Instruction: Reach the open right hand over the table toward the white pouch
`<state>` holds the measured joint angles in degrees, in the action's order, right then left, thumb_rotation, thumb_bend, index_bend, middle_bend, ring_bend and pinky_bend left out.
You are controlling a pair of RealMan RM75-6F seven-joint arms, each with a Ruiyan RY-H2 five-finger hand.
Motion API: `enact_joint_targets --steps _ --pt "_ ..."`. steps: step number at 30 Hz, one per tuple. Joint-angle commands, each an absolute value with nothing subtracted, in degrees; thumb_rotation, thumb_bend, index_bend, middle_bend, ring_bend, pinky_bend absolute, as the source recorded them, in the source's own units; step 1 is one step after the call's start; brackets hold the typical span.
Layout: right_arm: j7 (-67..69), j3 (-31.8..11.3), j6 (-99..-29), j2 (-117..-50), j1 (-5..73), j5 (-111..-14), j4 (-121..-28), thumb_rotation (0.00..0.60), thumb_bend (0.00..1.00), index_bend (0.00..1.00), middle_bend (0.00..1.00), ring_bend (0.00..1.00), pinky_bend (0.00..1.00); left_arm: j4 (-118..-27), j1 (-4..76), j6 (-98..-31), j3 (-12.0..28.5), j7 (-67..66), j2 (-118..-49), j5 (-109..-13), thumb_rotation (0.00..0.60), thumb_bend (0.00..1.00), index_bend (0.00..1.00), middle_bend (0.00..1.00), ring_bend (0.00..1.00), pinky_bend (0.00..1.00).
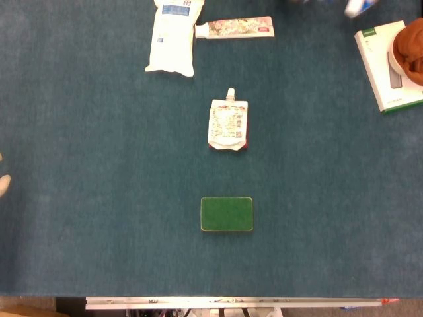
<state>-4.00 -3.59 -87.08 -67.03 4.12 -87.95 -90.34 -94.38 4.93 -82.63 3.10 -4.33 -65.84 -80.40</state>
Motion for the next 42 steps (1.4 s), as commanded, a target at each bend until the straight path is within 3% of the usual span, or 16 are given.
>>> enact_joint_targets --steps 1,11,14,19,22,24,33,37,39,42 --pt "-3.75 -3.70 -87.09 -67.04 4.13 -87.84 -90.30 0.533 0.12 0.62 0.51 0.32 0.19 -94.32 4.95 -82.54 3.06 -4.34 -65.91 -80.36 0.600 0.20 0.50 0.47 0.32 0.45" --pt "-3.06 -4.08 -86.94 -66.92 3.81 -86.48 -91.47 0.529 0.00 0.62 0.49 0.31 0.18 -94.49 4.85 -82.68 2.93 -4.27 -65.85 -80.61 0.600 0.20 0.50 0.47 0.33 0.44" --pt "-2.63 -4.24 -86.56 -66.68 3.79 -85.83 -91.92 0.455 0.00 0.62 0.45 0.28 0.14 -94.50 4.91 -82.54 3.00 -4.38 -65.83 -80.44 0.600 0.20 0.50 0.46 0.32 0.44" --pt "-1.98 -4.40 -85.82 -66.47 3.74 -84.68 -92.52 0.239 0.00 0.62 0.40 0.21 0.06 -94.44 4.98 -82.38 2.97 -4.48 -65.89 -80.39 0.600 0.20 0.50 0.47 0.33 0.44" --pt "-1.39 -4.37 -85.11 -66.03 3.74 -84.04 -93.14 0.153 0.00 0.62 0.38 0.19 0.01 -94.40 5.03 -82.25 2.97 -4.54 -65.92 -80.33 0.600 0.20 0.50 0.47 0.32 0.44" --pt "-0.95 -4.34 -84.92 -65.88 3.78 -84.06 -93.24 0.127 0.00 0.62 0.38 0.19 0.00 -94.38 5.04 -82.25 2.96 -4.59 -65.94 -80.35 0.600 0.20 0.50 0.47 0.32 0.44" --pt "-0.32 -4.06 -83.99 -65.42 3.92 -83.90 -93.40 0.099 0.00 0.62 0.38 0.18 0.00 -94.44 5.01 -82.26 2.91 -4.61 -65.93 -80.38 0.600 0.20 0.50 0.46 0.32 0.45" --pt "-0.02 -3.90 -84.32 -65.50 4.04 -84.95 -92.58 0.092 0.00 0.62 0.33 0.12 0.00 -94.27 5.17 -82.03 3.02 -4.60 -66.01 -80.23 0.600 0.20 0.50 0.47 0.32 0.44" --pt "-0.13 -3.70 -84.47 -65.58 4.08 -85.57 -92.08 0.077 0.00 0.57 0.28 0.08 0.00 -94.26 5.16 -82.00 2.99 -4.61 -66.02 -80.21 0.600 0.20 0.50 0.47 0.33 0.44" --pt "-0.24 -3.57 -84.48 -65.61 4.12 -85.87 -91.78 0.062 0.00 0.42 0.21 0.04 0.00 -94.24 5.16 -81.97 2.95 -4.64 -66.04 -80.23 0.600 0.20 0.50 0.47 0.33 0.44"
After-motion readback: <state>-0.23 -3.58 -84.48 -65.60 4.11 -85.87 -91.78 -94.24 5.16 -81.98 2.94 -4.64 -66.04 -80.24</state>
